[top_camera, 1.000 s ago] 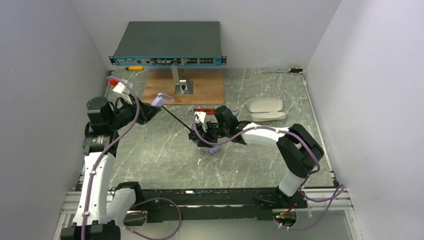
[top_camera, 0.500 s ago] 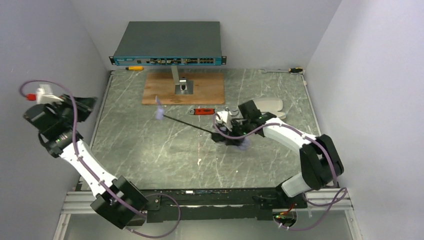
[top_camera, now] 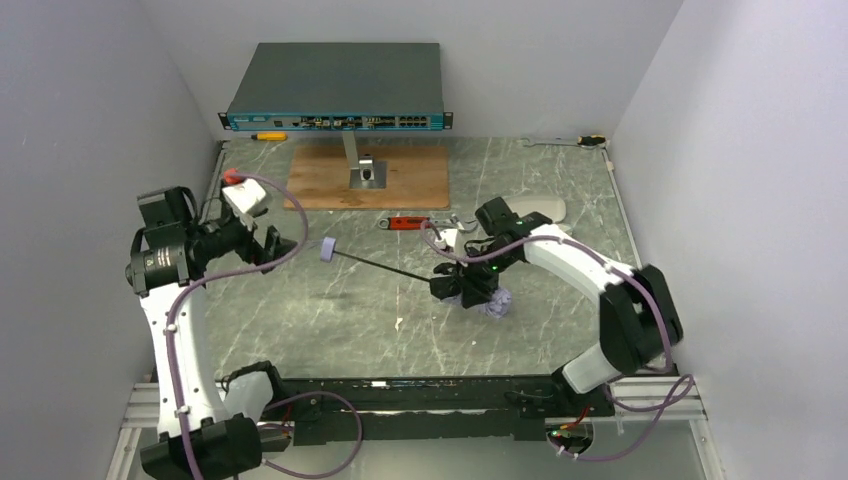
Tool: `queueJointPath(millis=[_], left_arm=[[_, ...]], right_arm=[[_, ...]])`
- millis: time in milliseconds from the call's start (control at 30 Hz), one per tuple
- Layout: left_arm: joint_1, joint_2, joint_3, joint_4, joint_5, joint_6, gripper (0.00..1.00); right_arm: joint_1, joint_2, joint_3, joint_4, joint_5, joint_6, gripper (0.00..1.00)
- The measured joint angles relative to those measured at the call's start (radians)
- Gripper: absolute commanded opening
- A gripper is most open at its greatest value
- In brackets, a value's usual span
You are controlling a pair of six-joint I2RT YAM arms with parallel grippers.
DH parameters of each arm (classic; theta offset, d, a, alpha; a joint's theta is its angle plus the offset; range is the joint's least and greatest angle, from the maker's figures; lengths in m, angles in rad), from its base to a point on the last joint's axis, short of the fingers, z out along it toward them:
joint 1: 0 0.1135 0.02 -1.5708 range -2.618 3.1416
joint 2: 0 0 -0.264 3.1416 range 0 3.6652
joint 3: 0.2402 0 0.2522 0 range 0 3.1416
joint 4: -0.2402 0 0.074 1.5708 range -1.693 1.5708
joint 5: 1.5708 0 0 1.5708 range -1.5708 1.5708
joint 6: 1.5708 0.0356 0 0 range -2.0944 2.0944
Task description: Open the umbrella
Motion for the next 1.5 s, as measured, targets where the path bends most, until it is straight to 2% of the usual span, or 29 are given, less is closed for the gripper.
queueJointPath(millis=[100, 200, 367, 500, 600, 767, 900, 1033, 1133, 1367, 1467, 1500], left_arm=[[-0.056, 0.021, 0.033, -0.181, -0.008, 0.223, 1.00], [-0.136, 0.071, 0.050, -0.277, -0.009, 0.293, 0.98], [-0.214, 0.132, 0.035, -0.253, 0.016, 0.160, 0.95], [-0.235, 0.120, -0.013, -0.149, 0.076, 0.026, 0.86], [-0.248, 0.112, -0.053, -0.071, 0.137, -0.063, 0.69], [-0.285, 0.077, -0.129, 0.053, 0.196, -0.201, 0.23], [-0.297, 0.058, -0.184, 0.164, 0.249, -0.338, 0.00], [-0.356, 0.039, -0.240, 0.316, 0.263, -0.517, 0.00], [-0.414, 0.037, -0.243, 0.370, 0.273, -0.591, 0.00], [-0.473, 0.040, -0.170, 0.312, 0.285, -0.536, 0.00], [-0.408, 0.055, -0.130, 0.237, 0.310, -0.504, 0.00], [-0.351, 0.069, -0.099, 0.187, 0.335, -0.488, 0.00]], right_arm=[[0.004, -0.135, -0.050, 0.043, 0.042, 0.001, 0.00], [0.024, -0.287, -0.079, 0.072, 0.084, -0.015, 0.00], [0.042, -0.391, -0.083, 0.116, 0.101, -0.041, 0.00], [0.042, -0.403, -0.094, 0.118, 0.100, -0.059, 0.00], [0.042, -0.414, -0.105, 0.113, 0.096, -0.066, 0.00], [0.042, -0.433, -0.115, 0.114, 0.072, -0.067, 0.00], [0.042, -0.474, -0.145, 0.134, 0.072, -0.059, 0.00], [0.045, -0.498, -0.177, 0.166, 0.066, -0.038, 0.00], [0.073, -0.487, -0.183, 0.188, 0.076, -0.016, 0.00], [0.115, -0.442, -0.200, 0.228, 0.108, -0.010, 0.00], [0.084, -0.476, -0.246, 0.305, 0.093, -0.058, 0.00], [0.056, -0.498, -0.267, 0.327, 0.080, -0.084, 0.00]])
